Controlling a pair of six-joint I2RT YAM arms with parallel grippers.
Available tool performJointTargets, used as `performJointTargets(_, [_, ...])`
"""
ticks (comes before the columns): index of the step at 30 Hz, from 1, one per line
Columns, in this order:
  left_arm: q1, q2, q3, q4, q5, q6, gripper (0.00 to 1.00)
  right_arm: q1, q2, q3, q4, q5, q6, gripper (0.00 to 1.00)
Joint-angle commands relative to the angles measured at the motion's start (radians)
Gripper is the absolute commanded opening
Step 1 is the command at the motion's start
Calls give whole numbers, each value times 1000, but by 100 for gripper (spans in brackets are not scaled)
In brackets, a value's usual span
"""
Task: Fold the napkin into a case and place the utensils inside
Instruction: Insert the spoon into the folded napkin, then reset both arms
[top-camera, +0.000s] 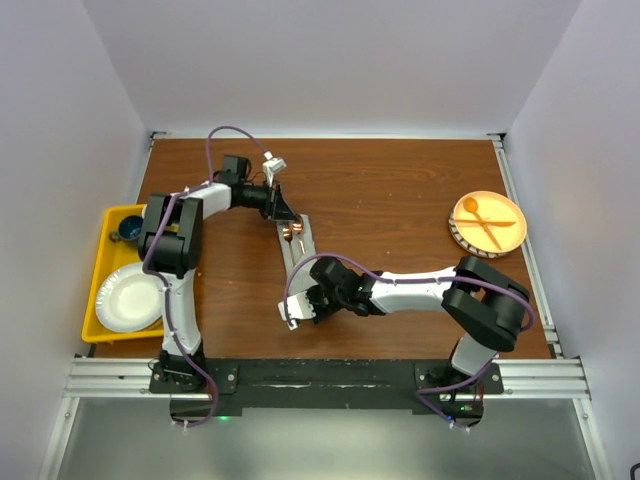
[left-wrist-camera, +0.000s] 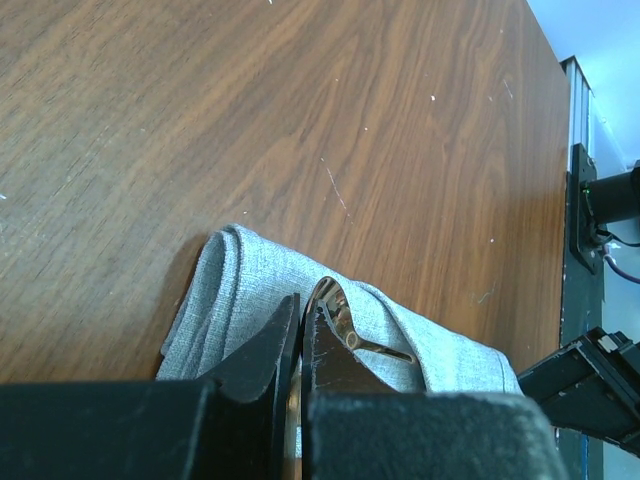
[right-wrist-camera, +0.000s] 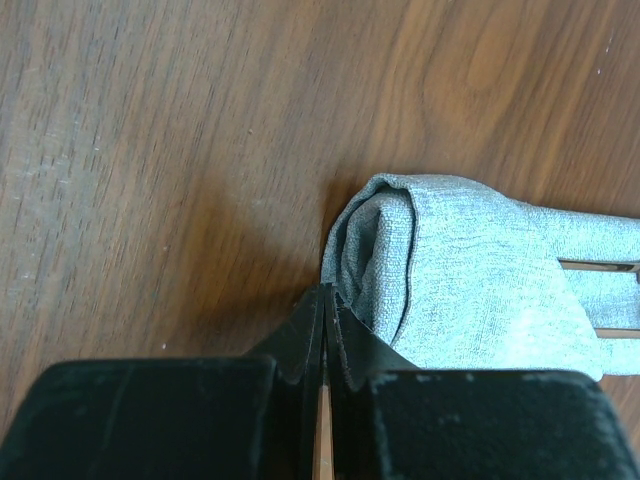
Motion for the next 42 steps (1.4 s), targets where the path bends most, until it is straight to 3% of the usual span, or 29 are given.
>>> performJointTargets(1, [-19, -41, -8, 11, 7, 36, 0, -1, 13, 17, 13, 27, 14, 1])
performJointTargets(3, [-20, -40, -6, 8, -2, 39, 1, -1, 13, 19, 10, 27, 13, 1])
performJointTargets(5, [-20, -41, -2, 1, -11, 45, 13, 0, 12, 19, 8, 27, 14, 1])
performJointTargets(10, [-22, -64, 26, 4, -62, 43, 32, -1, 9, 19, 5, 24, 17, 1])
performJointTargets(26, [-36, -210, 144, -2, -226, 109, 63, -1, -28, 28, -15, 11, 48, 6])
performJointTargets(27, [-31, -219, 146, 3, -256, 102, 69, -1, -36, 33, -18, 3, 54, 6])
performJointTargets(29, [-22, -251, 144, 33, -281, 76, 98, -1, -69, 39, -47, -5, 75, 8])
performJointTargets(36, [40, -348, 185, 54, -472, 59, 100, -1, -218, 56, -131, -72, 137, 14])
performJointTargets(40, [70, -388, 264, -52, -545, 45, 100, -16, -315, 80, -134, -62, 229, 18])
performJointTargets(41, [81, -393, 296, -74, -553, 46, 100, -32, -345, 91, -134, -51, 252, 20])
performJointTargets(42, [84, -396, 311, -98, -574, 51, 100, -46, -358, 109, -133, -36, 308, 28])
